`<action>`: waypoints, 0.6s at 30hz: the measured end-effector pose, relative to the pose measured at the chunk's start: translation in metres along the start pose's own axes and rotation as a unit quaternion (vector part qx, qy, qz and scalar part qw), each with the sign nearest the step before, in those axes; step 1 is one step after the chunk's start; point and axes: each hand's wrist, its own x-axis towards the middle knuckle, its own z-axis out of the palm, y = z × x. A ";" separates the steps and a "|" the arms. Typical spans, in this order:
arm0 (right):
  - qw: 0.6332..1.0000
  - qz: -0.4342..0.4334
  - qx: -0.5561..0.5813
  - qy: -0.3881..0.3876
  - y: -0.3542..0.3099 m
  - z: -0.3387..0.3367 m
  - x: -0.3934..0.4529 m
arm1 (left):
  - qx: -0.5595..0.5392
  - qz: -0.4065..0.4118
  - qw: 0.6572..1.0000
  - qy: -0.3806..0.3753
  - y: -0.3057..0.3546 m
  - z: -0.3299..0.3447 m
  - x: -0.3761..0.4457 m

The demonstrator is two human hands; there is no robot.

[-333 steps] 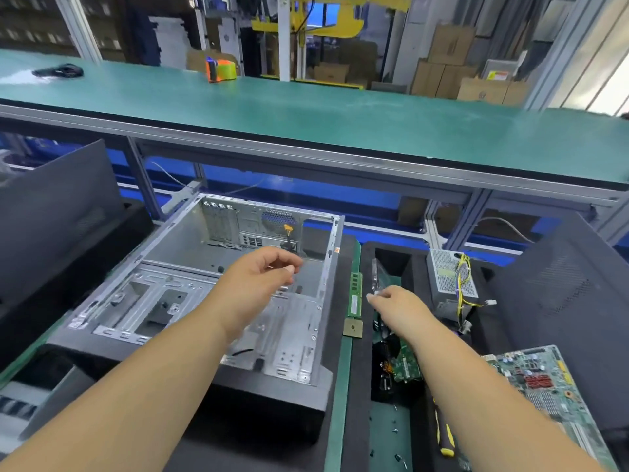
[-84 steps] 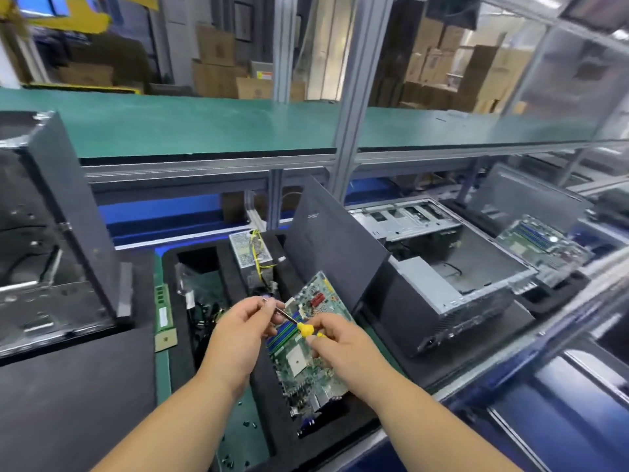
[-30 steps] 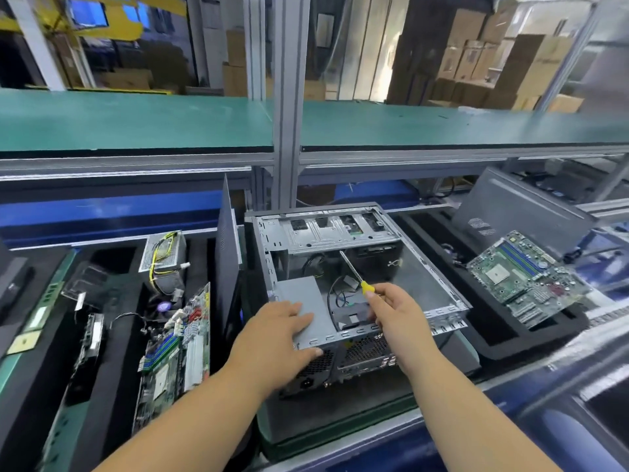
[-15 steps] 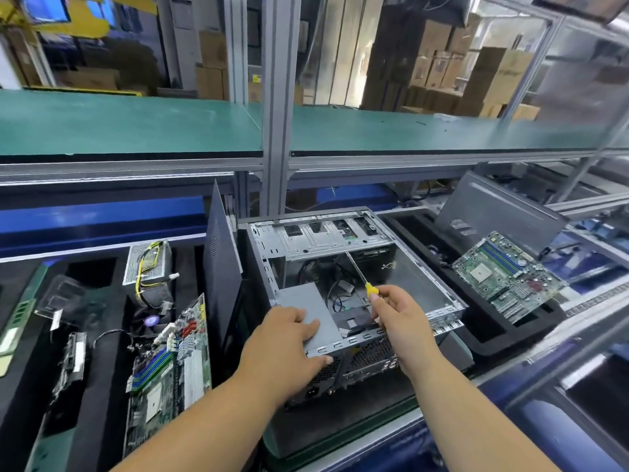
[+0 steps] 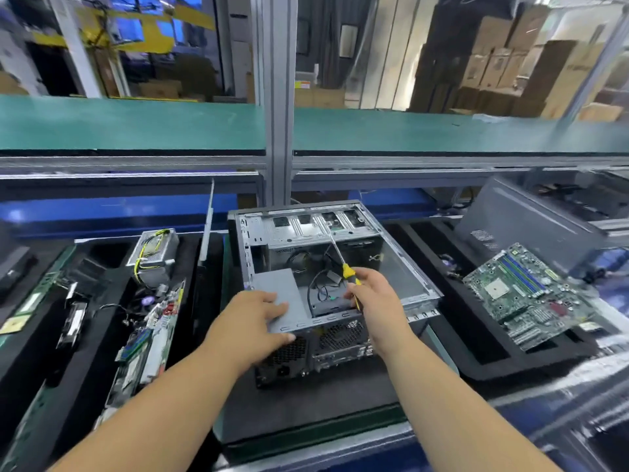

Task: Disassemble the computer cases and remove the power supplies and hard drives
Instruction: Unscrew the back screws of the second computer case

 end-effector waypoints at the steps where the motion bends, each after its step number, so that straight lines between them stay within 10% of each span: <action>1: 1.000 -0.003 0.011 0.002 0.000 -0.006 0.003 | 0.003 -0.010 1.000 -0.004 0.004 -0.001 0.002; 10: 0.999 -0.017 -0.045 -0.013 0.011 -0.073 -0.006 | 0.025 -0.091 0.995 -0.019 0.040 -0.001 0.021; 18: 0.999 0.012 -0.047 -0.006 0.027 -0.104 -0.026 | -0.004 0.063 0.998 -0.011 0.099 0.042 0.037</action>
